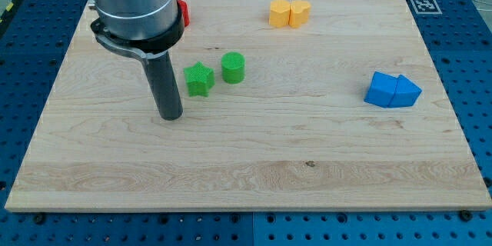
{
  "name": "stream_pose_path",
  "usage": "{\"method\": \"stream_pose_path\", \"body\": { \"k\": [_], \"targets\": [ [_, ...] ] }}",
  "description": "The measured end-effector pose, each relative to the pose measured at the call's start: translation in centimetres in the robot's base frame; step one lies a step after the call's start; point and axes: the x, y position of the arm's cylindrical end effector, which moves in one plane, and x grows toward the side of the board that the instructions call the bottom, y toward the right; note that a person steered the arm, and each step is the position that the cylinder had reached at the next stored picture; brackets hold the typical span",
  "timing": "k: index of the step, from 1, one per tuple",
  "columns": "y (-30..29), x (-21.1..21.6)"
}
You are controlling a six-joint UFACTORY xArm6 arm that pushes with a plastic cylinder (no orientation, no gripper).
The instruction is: Push green star and green circle to the center of the board
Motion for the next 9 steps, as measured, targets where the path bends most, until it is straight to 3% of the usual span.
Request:
{"method": "stream_pose_path", "body": {
  "k": [2, 4, 6, 9],
  "targets": [
    [1.6, -1.3],
    [1.8, -5.6],
    [1.3, -5.8],
    [-7.5, -5.8]
  ]
}}
